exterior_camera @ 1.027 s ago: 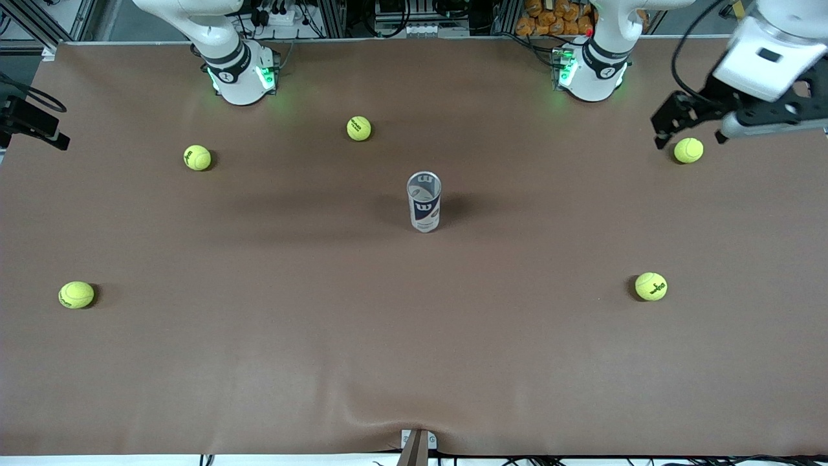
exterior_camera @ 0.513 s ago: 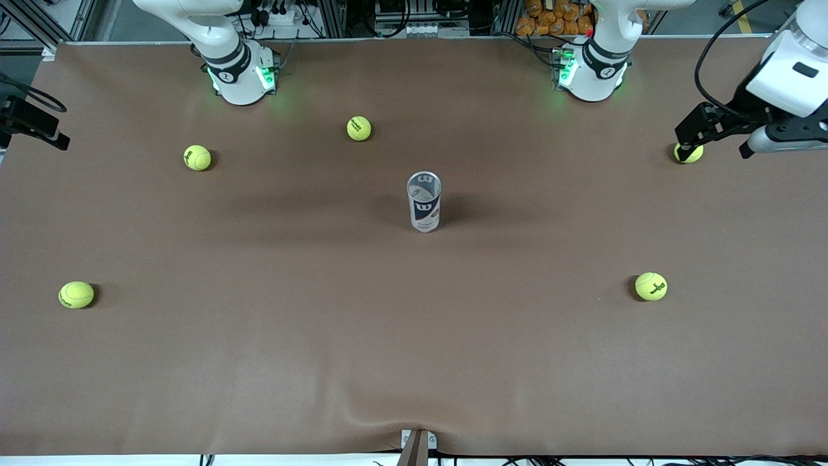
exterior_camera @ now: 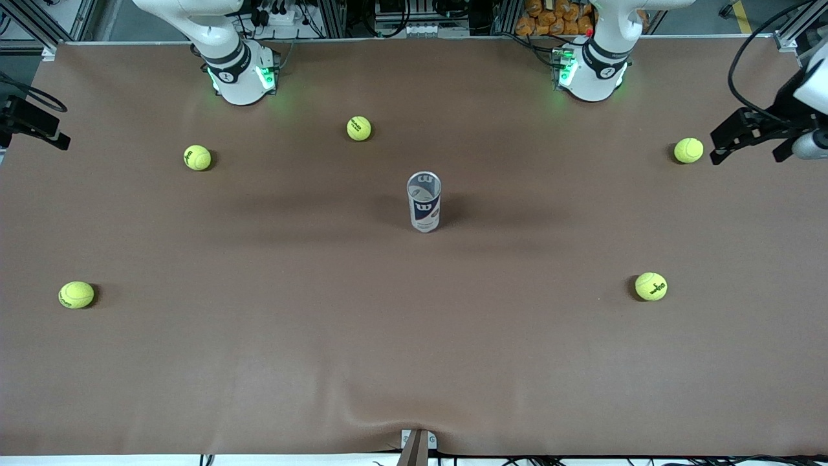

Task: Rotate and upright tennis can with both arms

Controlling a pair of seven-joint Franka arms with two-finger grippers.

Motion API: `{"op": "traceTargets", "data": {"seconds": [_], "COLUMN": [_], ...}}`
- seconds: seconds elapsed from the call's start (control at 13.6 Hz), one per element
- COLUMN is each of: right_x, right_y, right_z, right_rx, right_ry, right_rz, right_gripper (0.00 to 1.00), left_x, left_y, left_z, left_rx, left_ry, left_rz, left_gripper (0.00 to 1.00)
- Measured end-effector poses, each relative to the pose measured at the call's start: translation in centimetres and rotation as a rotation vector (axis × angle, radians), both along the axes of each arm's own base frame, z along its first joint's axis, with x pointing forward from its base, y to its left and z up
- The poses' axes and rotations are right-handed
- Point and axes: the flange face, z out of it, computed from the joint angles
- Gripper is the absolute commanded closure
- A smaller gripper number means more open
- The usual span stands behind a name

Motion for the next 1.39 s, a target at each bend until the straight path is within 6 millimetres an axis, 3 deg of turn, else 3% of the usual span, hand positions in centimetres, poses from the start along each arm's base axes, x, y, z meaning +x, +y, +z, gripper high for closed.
{"op": "traceTargets", "data": {"seconds": [0.81, 1.39], "right_x": [0.0, -0.2], "right_y": [0.0, -0.6], "right_z": [0.0, -0.1], "right_rx": [0.0, -0.018], "right_ry": [0.004, 0.015], "right_rz": [0.001, -0.009], "right_gripper": [0.0, 0.0], "left_x": [0.1, 0.1], "left_y": [1.7, 1.8], "left_z": [-0.5, -0.5], "left_rx": [0.004, 0.003], "left_ry": [0.016, 0.017], "left_rz": [-0.055, -0.038], "left_gripper": [0.0, 0.0]}}
